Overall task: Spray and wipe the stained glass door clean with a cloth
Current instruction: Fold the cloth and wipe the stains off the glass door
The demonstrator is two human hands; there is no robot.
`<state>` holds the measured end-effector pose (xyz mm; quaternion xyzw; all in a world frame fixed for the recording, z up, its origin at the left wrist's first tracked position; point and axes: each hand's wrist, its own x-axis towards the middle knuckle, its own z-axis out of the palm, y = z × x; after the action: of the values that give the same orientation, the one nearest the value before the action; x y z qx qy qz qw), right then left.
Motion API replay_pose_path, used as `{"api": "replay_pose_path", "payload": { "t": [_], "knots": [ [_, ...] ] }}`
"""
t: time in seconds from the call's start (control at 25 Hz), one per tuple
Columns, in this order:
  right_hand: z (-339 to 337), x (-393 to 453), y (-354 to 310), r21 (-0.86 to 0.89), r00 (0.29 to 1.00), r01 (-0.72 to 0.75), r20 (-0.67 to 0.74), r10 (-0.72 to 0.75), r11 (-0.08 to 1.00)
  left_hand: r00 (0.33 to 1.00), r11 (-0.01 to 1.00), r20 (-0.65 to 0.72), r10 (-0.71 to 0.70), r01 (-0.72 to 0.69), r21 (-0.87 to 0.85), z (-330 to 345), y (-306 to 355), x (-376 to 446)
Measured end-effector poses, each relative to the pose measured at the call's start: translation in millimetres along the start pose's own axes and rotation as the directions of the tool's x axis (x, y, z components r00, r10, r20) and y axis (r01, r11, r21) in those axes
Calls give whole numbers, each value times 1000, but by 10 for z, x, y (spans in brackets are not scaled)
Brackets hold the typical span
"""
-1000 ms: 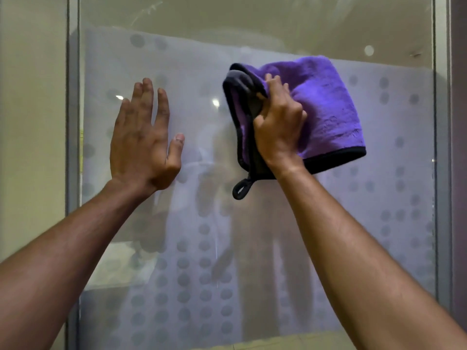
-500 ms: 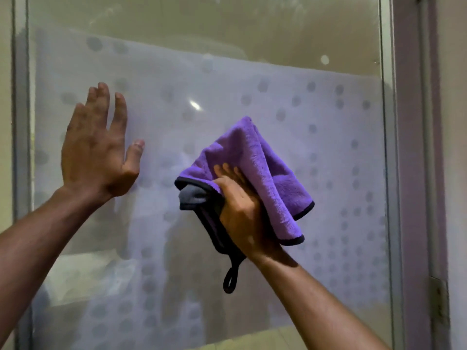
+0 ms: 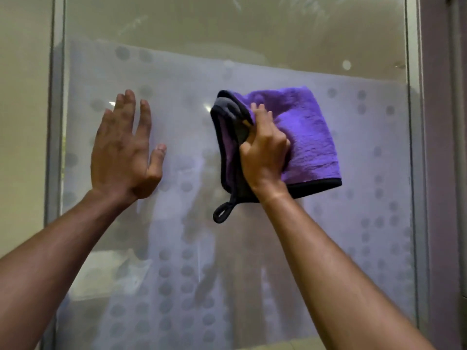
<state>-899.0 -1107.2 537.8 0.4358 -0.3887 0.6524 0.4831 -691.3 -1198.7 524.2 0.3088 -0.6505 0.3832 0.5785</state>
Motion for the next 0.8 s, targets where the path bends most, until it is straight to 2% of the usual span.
{"api": "replay_pose_path", "payload": {
  "t": [0.12, 0.32, 0.4, 0.8],
  "knots": [
    [48, -284, -196, 124, 983, 152, 81, -163, 981, 1000, 1000, 7, -4, 4, 4, -4, 0, -7],
    [-119, -1017, -259, 285, 931, 239, 205, -303, 928, 999, 1000, 39, -8, 9, -20, -55, 16, 6],
    [-187, -1092, -216, 312, 927, 223, 226, -300, 923, 999, 999, 51, -16, 18, -37, -70, 12, -3],
    [-235, -960, -224, 232, 959, 200, 152, -239, 952, 986, 988, 161, -45, 68, -135, -278, -3, 41]
  ]
}}
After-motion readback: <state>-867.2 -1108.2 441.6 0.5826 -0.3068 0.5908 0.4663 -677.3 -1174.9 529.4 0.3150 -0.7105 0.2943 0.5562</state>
